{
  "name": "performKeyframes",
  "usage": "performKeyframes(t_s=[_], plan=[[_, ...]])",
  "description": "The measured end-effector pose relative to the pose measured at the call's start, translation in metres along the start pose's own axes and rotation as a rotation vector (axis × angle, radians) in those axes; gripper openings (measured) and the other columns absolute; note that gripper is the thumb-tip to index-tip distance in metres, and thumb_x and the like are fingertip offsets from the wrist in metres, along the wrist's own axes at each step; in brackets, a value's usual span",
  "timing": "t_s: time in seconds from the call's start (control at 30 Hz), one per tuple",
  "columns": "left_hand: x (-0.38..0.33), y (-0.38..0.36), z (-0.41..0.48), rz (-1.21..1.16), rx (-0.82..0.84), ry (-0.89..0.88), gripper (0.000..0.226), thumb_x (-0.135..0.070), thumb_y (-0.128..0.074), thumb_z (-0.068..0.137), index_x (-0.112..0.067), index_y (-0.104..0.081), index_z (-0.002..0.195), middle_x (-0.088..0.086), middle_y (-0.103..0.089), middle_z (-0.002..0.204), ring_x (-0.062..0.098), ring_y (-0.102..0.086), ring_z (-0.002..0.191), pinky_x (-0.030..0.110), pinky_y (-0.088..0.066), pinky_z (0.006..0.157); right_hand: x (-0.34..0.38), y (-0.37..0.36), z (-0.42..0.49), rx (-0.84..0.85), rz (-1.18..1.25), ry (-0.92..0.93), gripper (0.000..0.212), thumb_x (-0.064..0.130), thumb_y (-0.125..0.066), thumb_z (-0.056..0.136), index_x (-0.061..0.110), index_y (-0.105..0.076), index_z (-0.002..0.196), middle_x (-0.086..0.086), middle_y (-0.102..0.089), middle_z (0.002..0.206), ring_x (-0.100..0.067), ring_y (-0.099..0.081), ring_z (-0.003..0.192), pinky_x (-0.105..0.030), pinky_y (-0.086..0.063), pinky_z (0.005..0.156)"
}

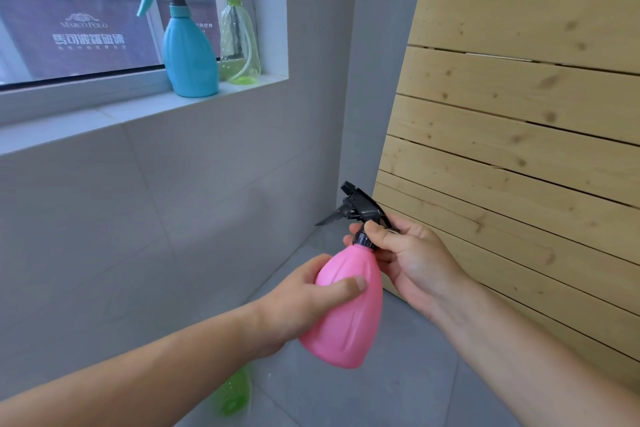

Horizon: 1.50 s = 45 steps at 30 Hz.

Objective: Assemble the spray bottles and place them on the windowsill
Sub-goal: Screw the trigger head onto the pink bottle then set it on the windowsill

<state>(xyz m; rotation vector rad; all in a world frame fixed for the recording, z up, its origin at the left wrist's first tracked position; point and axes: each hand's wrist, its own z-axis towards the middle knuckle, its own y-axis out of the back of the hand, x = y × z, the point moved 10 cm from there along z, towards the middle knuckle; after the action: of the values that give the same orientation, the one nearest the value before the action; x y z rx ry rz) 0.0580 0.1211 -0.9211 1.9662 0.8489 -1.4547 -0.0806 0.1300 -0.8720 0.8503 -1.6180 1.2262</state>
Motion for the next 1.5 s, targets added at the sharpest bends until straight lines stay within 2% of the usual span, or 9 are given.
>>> performKeyframes(t_s=[0.23,0.43,0.53,0.67,0.83,1.03,1.13,1.23,1.5], plan=[[-0.002,0.005,0.002,0.056,-0.063,-0.008,0.072,-0.063,-0.078,0.054,-0.03,-0.064,0.116,0.0,-0.077,0.11,0.019,-0.077,0.096,0.035,-0.063,0.08,-0.005,0.002,0.004,-0.016,0.012,-0.016,0.013,0.002,-0.061,0.091,0.006,-0.07,0.1,-0.013,-0.074,0.097,-0.03,-0.073,0.091,-0.035,-0.057,0.077],[-0.009,0.015,0.004,-0.064,-0.042,-0.015,0.064,-0.056,-0.08,0.069,-0.031,-0.065,0.127,0.001,-0.079,0.121,0.024,-0.075,0.113,0.046,-0.06,0.1,0.004,-0.006,0.004,0.057,0.008,0.002,0.032,0.021,-0.065,0.09,0.01,-0.063,0.12,-0.007,-0.072,0.096,-0.018,-0.068,0.081,-0.029,-0.053,0.069],[-0.019,0.033,0.004,-0.118,-0.113,-0.073,0.056,-0.051,-0.075,0.078,-0.033,-0.064,0.129,-0.003,-0.079,0.121,0.018,-0.076,0.111,0.042,-0.061,0.099,-0.002,-0.01,-0.002,0.101,-0.17,-0.016,0.027,0.03,-0.06,0.094,0.015,-0.068,0.114,-0.014,-0.075,0.105,-0.017,-0.07,0.092,-0.032,-0.053,0.076],[-0.031,0.052,0.004,-0.241,-0.143,-0.101,0.062,-0.057,-0.072,0.08,-0.03,-0.062,0.134,0.005,-0.075,0.129,0.03,-0.071,0.122,0.058,-0.051,0.109,0.002,-0.038,-0.007,0.179,-0.344,0.054,0.025,0.032,-0.058,0.095,0.026,-0.07,0.116,-0.007,-0.075,0.113,-0.021,-0.072,0.1,-0.037,-0.057,0.084],[-0.07,0.097,-0.011,-0.266,-0.204,-0.226,0.051,-0.036,-0.064,0.087,-0.028,-0.061,0.137,0.006,-0.075,0.131,0.032,-0.07,0.123,0.059,-0.048,0.112,0.034,-0.096,0.0,0.281,-0.416,0.197,0.03,0.031,-0.061,0.092,0.038,-0.066,0.121,0.004,-0.077,0.107,-0.016,-0.071,0.104,-0.035,-0.056,0.091],[-0.137,0.192,-0.037,-0.222,-0.346,-0.404,0.054,-0.033,-0.07,0.088,-0.02,-0.063,0.14,0.015,-0.07,0.137,0.039,-0.067,0.126,0.063,-0.048,0.111,0.063,-0.196,0.034,0.438,-0.429,0.275,0.048,0.031,-0.06,0.094,0.035,-0.049,0.141,0.007,-0.068,0.127,-0.008,-0.067,0.112,-0.026,-0.055,0.092],[-0.177,0.245,-0.053,-0.163,-0.461,-0.499,0.058,-0.029,-0.074,0.084,-0.016,-0.062,0.14,0.02,-0.069,0.135,0.033,-0.072,0.114,0.05,-0.059,0.099,0.081,-0.249,0.063,0.482,-0.462,0.335,0.059,0.039,-0.065,0.089,0.038,-0.044,0.144,0.002,-0.067,0.129,-0.014,-0.066,0.115,-0.035,-0.052,0.101],[-0.207,0.293,-0.063,-0.065,-0.562,-0.553,0.054,-0.021,-0.075,0.092,-0.015,-0.059,0.143,0.021,-0.066,0.137,0.029,-0.071,0.113,0.035,-0.058,0.087,0.093,-0.297,0.09,0.524,-0.477,0.364,0.042,0.032,-0.058,0.096,0.049,-0.045,0.132,0.0,-0.067,0.123,-0.019,-0.066,0.115,-0.038,-0.052,0.101],[-0.211,0.372,-0.057,0.048,-0.696,-0.489,0.061,-0.025,-0.077,0.091,-0.021,-0.056,0.148,0.011,-0.069,0.137,0.03,-0.07,0.122,0.05,-0.052,0.111,0.081,-0.37,0.146,0.47,-0.584,0.392,0.061,0.044,-0.052,0.089,0.041,-0.035,0.148,0.002,-0.058,0.14,-0.02,-0.062,0.119,-0.047,-0.051,0.102]])
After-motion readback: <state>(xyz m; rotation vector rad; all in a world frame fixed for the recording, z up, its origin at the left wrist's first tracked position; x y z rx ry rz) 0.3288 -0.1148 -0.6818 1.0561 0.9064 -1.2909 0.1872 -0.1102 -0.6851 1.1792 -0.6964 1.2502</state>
